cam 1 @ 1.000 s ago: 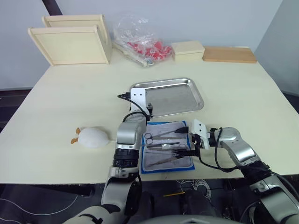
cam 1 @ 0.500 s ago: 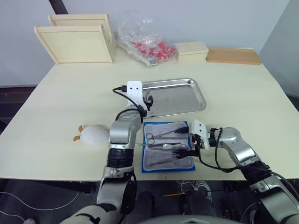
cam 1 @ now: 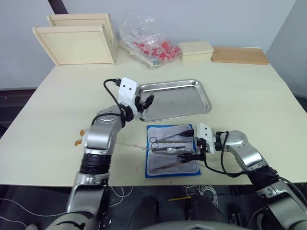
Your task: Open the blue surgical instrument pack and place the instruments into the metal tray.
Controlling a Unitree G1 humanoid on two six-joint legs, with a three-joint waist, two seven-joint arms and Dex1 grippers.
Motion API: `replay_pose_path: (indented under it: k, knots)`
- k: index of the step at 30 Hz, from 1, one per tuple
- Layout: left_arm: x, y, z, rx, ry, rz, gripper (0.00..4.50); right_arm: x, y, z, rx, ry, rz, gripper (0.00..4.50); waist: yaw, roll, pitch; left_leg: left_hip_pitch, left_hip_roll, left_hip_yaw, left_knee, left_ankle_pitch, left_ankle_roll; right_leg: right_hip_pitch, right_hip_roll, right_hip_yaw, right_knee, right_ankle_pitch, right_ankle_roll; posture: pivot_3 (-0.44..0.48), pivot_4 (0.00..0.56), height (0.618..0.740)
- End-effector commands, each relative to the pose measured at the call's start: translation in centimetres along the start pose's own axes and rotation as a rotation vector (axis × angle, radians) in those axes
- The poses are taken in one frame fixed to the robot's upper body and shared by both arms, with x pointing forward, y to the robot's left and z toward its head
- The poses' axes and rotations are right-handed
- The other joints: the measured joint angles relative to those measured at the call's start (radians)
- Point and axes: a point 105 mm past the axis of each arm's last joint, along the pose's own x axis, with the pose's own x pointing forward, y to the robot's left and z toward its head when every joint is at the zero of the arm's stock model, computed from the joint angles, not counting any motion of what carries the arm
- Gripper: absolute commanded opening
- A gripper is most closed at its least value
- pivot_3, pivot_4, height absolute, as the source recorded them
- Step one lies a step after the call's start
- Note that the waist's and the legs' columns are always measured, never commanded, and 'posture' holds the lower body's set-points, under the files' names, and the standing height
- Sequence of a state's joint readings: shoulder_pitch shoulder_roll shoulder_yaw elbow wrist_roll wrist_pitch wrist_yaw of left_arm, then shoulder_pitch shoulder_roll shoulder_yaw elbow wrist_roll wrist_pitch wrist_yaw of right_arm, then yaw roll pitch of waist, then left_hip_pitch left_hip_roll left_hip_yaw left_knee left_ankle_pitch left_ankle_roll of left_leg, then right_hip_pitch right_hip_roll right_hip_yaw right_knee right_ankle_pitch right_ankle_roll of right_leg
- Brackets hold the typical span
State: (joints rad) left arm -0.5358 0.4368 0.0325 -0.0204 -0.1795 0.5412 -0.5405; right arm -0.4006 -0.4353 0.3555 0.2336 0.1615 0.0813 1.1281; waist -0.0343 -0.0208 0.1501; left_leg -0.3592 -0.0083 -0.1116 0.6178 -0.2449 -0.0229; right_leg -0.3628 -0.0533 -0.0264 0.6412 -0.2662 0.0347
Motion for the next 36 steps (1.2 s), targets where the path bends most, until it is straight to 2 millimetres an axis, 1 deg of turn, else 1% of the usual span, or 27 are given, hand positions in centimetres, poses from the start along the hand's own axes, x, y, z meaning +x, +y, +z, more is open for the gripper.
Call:
replay_pose_path:
  k: [1, 3, 6, 8, 11, 15, 20, 23, 24, 29, 33, 36]
  knots:
    - [-1.1, -0.4, 1.1, 0.043, -0.06, -0.129, 3.22, -1.4, 1.6, -6.8, 0.138, 0.247, -0.019, 4.5, 0.002, 0.0, 0.0, 0.0, 0.0, 0.0, 0.0, 0.0, 0.0, 0.0, 0.0, 0.0, 0.0, 0.0, 0.0, 0.0, 0.15, 0.74]
    - [-2.0, -0.3, 1.2, 0.07, -0.066, -0.205, 3.22, -1.6, 1.6, -6.6, 0.132, 0.239, -0.024, 4.5, 0.002, 0.0, 0.0, -0.001, 0.0, 0.0, -0.001, 0.0, 0.001, -0.001, 0.0, 0.0, -0.001, 0.0, 0.0, 0.0, 0.15, 0.74]
    - [-2.9, 0.2, 1.4, 0.101, -0.078, -0.266, 3.22, -1.8, 1.4, -6.2, 0.127, 0.216, -0.036, 4.5, 0.005, 0.001, 0.001, -0.001, 0.0, 0.001, -0.002, 0.001, 0.001, -0.001, -0.001, 0.0, -0.002, 0.0, 0.0, 0.0, 0.15, 0.74]
    - [-3.6, 0.1, 1.6, 0.118, -0.095, -0.324, 3.22, -1.9, 1.4, -6.0, 0.124, 0.208, -0.04, 4.5, 0.012, 0.001, 0.002, -0.003, 0.001, 0.0, -0.002, 0.001, 0.001, -0.004, -0.001, 0.0, -0.002, 0.0, 0.0, 0.0, 0.15, 0.74]
    - [-4.7, 0.0, 1.5, 0.162, -0.088, -0.417, 3.22, -2.1, 1.3, -5.8, 0.123, 0.204, -0.045, 4.5, 0.021, 0.002, 0.003, -0.003, 0.001, 0.001, -0.003, 0.001, 0.002, -0.005, -0.001, 0.001, -0.002, -0.001, -0.002, 0.0, 0.15, 0.74]
    - [-6.9, -0.9, 1.5, 0.187, -0.063, -0.612, 3.22, -2.4, 1.4, -5.9, 0.121, 0.208, -0.048, 4.5, 0.021, 0.003, 0.004, -0.004, 0.001, 0.003, -0.004, 0.002, 0.004, -0.006, -0.001, 0.002, -0.003, -0.002, -0.004, 0.0, 0.15, 0.74]
    - [-9.2, -1.3, 1.2, 0.217, -0.011, -0.807, 3.22, -2.5, 1.3, -5.6, 0.117, 0.198, -0.052, 4.5, 0.023, 0.004, 0.006, -0.006, 0.001, 0.003, -0.004, 0.002, 0.005, -0.008, -0.001, 0.002, -0.003, -0.002, -0.004, 0.0, 0.15, 0.74]
    - [-10.2, -1.6, 1.2, 0.239, 0.002, -0.896, 4.04, -2.5, 1.3, -5.4, 0.115, 0.19, -0.057, 4.5, 0.024, 0.005, 0.007, -0.008, 0.001, 0.004, -0.004, 0.002, 0.005, -0.01, -0.001, 0.002, -0.003, -0.002, -0.004, 0.0, 0.15, 0.74]
    - [-10.3, -1.6, 1.1, 0.248, 0.007, -0.911, 4.45, -2.6, 1.3, -5.4, 0.115, 0.19, -0.058, 4.5, 0.024, 0.005, 0.007, -0.009, 0.001, 0.004, -0.004, 0.003, 0.005, -0.011, -0.001, 0.002, -0.003, -0.002, -0.004, 0.0, 0.15, 0.74]
    - [-11.2, -1.9, 0.6, 0.264, 0.048, -0.994, 4.45, -3.0, 1.3, -5.7, 0.114, 0.205, -0.068, 4.5, 0.023, 0.003, 0.008, -0.013, 0.001, 0.005, -0.004, 0.003, 0.006, -0.014, -0.001, 0.002, -0.003, 0.0, -0.001, 0.0, 0.15, 0.74]
    - [-11.9, -2.1, 0.7, 0.257, 0.064, -1.032, 4.45, -3.2, 1.4, -5.6, 0.115, 0.204, -0.07, 4.5, 0.024, 0.003, 0.009, -0.013, 0.001, 0.005, -0.004, 0.003, 0.006, -0.014, 0.0, 0.002, -0.003, 0.0, -0.001, 0.0, 0.15, 0.74]
    - [-12.0, -2.0, 0.5, 0.278, 0.08, -1.039, 4.45, -3.2, 1.4, -5.6, 0.114, 0.203, -0.069, 4.5, 0.024, 0.004, 0.01, -0.013, 0.002, 0.005, -0.004, 0.003, 0.006, -0.014, -0.001, 0.002, -0.003, -0.001, -0.002, 0.0, 0.15, 0.74]
